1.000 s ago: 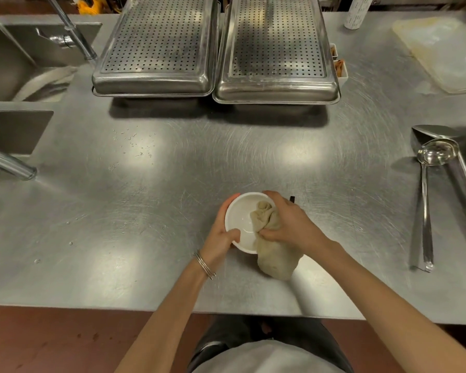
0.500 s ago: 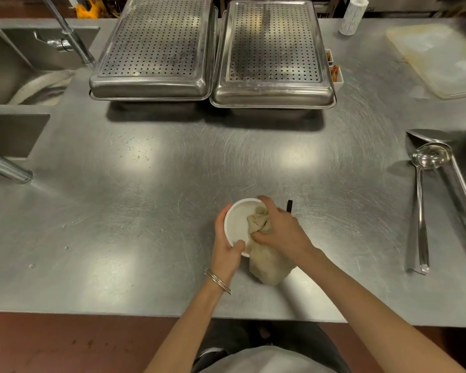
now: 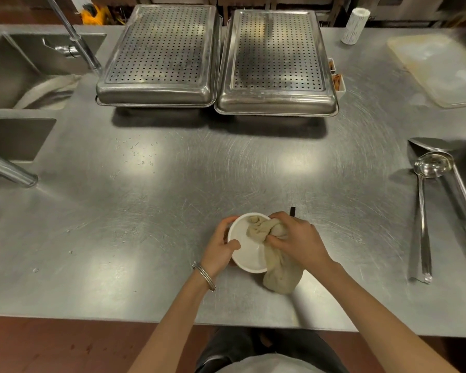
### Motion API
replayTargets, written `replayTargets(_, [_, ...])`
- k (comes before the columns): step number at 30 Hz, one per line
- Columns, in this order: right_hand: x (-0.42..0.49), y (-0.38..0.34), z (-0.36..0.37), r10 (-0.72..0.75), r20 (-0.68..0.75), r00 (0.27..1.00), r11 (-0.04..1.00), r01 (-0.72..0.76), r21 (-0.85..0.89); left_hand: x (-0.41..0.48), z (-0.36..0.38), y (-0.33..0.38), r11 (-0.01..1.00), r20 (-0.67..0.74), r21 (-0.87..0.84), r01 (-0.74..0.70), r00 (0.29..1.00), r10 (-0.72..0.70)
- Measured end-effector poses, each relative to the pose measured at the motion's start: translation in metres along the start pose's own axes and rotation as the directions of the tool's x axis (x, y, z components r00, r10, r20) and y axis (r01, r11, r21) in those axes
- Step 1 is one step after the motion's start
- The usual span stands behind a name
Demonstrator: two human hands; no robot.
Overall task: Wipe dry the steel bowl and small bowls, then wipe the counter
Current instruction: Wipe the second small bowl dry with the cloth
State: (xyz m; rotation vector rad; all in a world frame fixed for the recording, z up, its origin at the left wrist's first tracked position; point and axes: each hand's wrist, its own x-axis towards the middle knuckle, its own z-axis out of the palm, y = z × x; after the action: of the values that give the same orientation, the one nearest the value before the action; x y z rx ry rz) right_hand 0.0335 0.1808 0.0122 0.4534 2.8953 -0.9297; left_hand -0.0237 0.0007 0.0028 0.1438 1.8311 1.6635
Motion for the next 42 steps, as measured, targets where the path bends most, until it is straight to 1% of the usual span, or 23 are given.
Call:
replayTargets(3, [-0.004,0.003,0.006,0.056,0.124,0.991,0.989,-0.072,0.128,0.003,0.0,-0.005,1.0,0.018,0.026,0.003,1.0,-0.003])
replayTargets(6, [-0.002,0.004,0.008,0.081,0.159,0.984,0.985,-0.103,0.136,0.003,0.001,-0.009,0.998,0.08,0.059,-0.003,0.997,-0.002])
replayTargets(8, [0.0,0.008,0.004,0.121,0.175,0.977,0.981,-0.145,0.132,-0.001,-0.002,-0.012,0.988,0.115,0.118,-0.096,0.99,0.083])
replayTargets(9, [0.002,0.011,0.002,0.134,0.188,0.973,0.98,-0.159,0.123,-0.004,-0.004,-0.014,0.968,0.117,0.179,-0.175,0.981,0.155])
replayTargets(10, [0.003,0.014,-0.001,0.143,0.208,0.968,0.979,-0.169,0.111,-0.006,-0.008,-0.016,0.918,0.127,0.282,-0.279,0.959,0.253])
replayTargets(12, [0.006,0.018,-0.008,0.154,0.252,0.955,0.977,-0.186,0.107,-0.007,-0.016,-0.018,0.709,0.224,0.495,-0.502,0.862,0.454])
replayTargets(13, [0.008,0.019,-0.011,0.156,0.272,0.95,0.973,-0.195,0.121,-0.007,-0.018,-0.019,0.617,0.291,0.541,-0.572,0.815,0.501])
replayTargets(15, [0.01,0.019,-0.014,0.147,0.31,0.939,0.957,-0.215,0.197,-0.004,-0.018,-0.019,0.508,0.396,0.553,-0.66,0.745,0.537])
replayTargets(17, [0.01,0.018,-0.016,0.109,0.345,0.932,0.933,-0.216,0.288,0.0,-0.014,-0.018,0.425,0.457,0.556,-0.714,0.69,0.562])
replayTargets(19, [0.01,0.019,-0.018,0.065,0.344,0.937,0.92,-0.19,0.342,0.005,-0.014,-0.019,0.35,0.473,0.586,-0.731,0.659,0.585])
replayTargets(20, [0.01,0.019,-0.019,0.047,0.334,0.941,0.91,-0.179,0.374,0.006,-0.014,-0.018,0.335,0.467,0.603,-0.724,0.661,0.587])
replayTargets(21, [0.009,0.019,-0.021,0.03,0.318,0.948,0.897,-0.166,0.41,0.005,-0.014,-0.019,0.347,0.447,0.612,-0.711,0.672,0.59])
replayTargets(23, [0.008,0.018,-0.028,0.005,0.225,0.974,0.885,-0.11,0.453,0.0,-0.013,-0.016,0.428,0.352,0.627,-0.65,0.727,0.589])
replayTargets(25, [0.004,0.017,-0.038,0.01,0.051,0.999,0.892,-0.032,0.452,-0.005,-0.009,-0.009,0.579,0.188,0.619,-0.531,0.816,0.547])
replayTargets(27, [-0.004,0.016,-0.05,-0.002,-0.083,0.997,0.891,0.039,0.452,-0.009,-0.005,-0.003,0.772,-0.007,0.51,-0.38,0.895,0.445])
replayTargets(29, [-0.014,0.012,-0.057,-0.062,-0.074,0.995,0.876,0.089,0.474,-0.011,0.001,0.003,0.913,-0.129,0.326,-0.245,0.946,0.299])
replayTargets(30, [-0.019,0.008,-0.057,-0.098,-0.054,0.994,0.86,0.112,0.497,-0.01,0.003,0.006,0.947,-0.16,0.245,-0.207,0.955,0.251])
replayTargets(32, [-0.024,-0.003,-0.05,-0.159,-0.079,0.984,0.822,0.177,0.542,-0.011,0.01,0.015,0.977,-0.191,0.107,-0.185,0.96,0.203])
replayTargets(34, [-0.023,-0.016,-0.035,-0.171,-0.197,0.965,0.805,0.252,0.537,-0.012,0.019,0.022,0.981,-0.195,0.005,-0.193,0.962,0.19])
replayTargets(35, [-0.02,-0.021,-0.026,-0.147,-0.254,0.956,0.811,0.263,0.522,-0.013,0.024,0.026,0.98,-0.189,-0.032,-0.196,0.964,0.186])
replayTargets(37, [-0.013,-0.031,-0.016,-0.058,-0.33,0.942,0.841,0.224,0.493,-0.016,0.032,0.031,0.978,-0.157,-0.077,-0.194,0.971,0.18])
replayTargets(39, [-0.007,-0.035,-0.014,0.015,-0.364,0.931,0.856,0.177,0.486,-0.018,0.037,0.034,0.977,-0.132,-0.089,-0.193,0.975,0.181])
replayTargets(42, [-0.006,-0.032,-0.015,-0.001,-0.345,0.939,0.845,0.185,0.501,-0.019,0.034,0.034,0.981,-0.091,-0.123,-0.148,0.986,0.137])
